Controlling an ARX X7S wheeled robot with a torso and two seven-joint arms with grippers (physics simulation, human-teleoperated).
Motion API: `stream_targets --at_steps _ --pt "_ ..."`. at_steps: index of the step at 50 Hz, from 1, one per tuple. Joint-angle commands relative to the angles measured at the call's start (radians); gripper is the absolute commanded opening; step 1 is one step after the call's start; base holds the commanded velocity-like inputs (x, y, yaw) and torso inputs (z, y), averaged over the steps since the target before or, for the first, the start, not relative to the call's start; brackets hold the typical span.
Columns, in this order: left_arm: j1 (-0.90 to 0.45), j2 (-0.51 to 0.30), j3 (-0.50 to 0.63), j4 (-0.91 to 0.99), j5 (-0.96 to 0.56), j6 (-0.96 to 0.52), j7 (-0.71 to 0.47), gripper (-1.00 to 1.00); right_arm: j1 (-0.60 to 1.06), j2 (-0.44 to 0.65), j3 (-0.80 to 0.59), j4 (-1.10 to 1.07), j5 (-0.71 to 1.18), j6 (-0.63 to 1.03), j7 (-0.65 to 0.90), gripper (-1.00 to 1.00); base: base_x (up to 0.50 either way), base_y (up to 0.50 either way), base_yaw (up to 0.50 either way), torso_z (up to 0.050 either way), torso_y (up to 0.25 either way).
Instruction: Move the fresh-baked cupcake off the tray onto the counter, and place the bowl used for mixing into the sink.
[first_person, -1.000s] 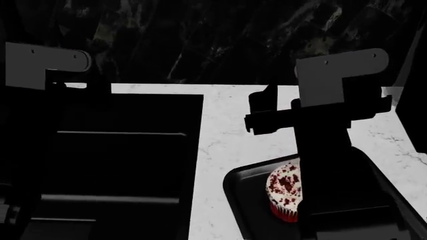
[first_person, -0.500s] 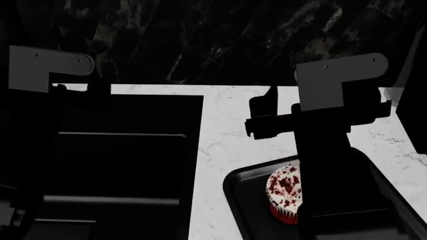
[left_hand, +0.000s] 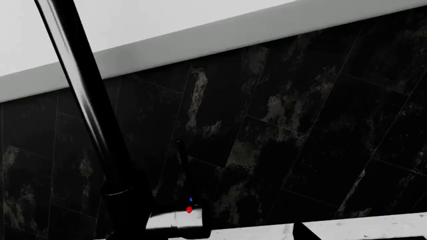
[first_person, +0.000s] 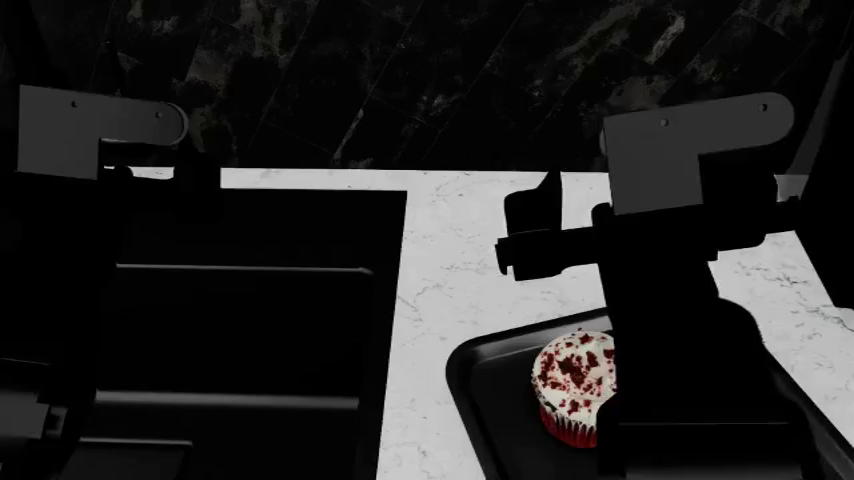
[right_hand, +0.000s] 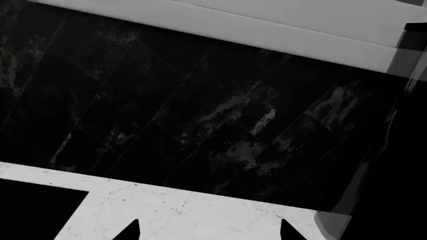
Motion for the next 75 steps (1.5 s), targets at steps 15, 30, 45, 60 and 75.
stream_targets --at_steps 15,30,45,60,75 --pt "-0.081 0.017 0.005 -0.123 -0.046 0.076 -0.002 1.00 0.193 -0.151 0.011 -0.201 -0.916 0.618 -1.029 1.00 0.00 0.00 0.00 0.000 0.000" --pt "-0.116 0.019 0.009 -0.211 -0.080 0.138 -0.029 1.00 0.199 -0.151 -0.018 -0.077 -1.515 0.618 -1.469 1.00 0.00 0.00 0.00 0.000 0.000" --pt "-0.122 0.008 0.025 -0.235 -0.104 0.157 -0.044 1.00 0.052 -0.151 -0.041 -0.161 -1.534 0.618 -1.469 1.00 0.00 0.00 0.00 0.000 0.000" --pt "-0.114 0.005 0.043 -0.238 -0.127 0.162 -0.052 1.00 -0.052 -0.151 -0.065 -0.195 -1.538 0.618 -1.469 1.00 0.00 0.00 0.00 0.000 0.000" --pt "-0.104 -0.003 0.062 -0.216 -0.143 0.153 -0.061 1.00 -0.095 -0.151 -0.113 -0.246 -1.503 0.618 -1.469 1.00 0.00 0.00 0.00 0.000 0.000"
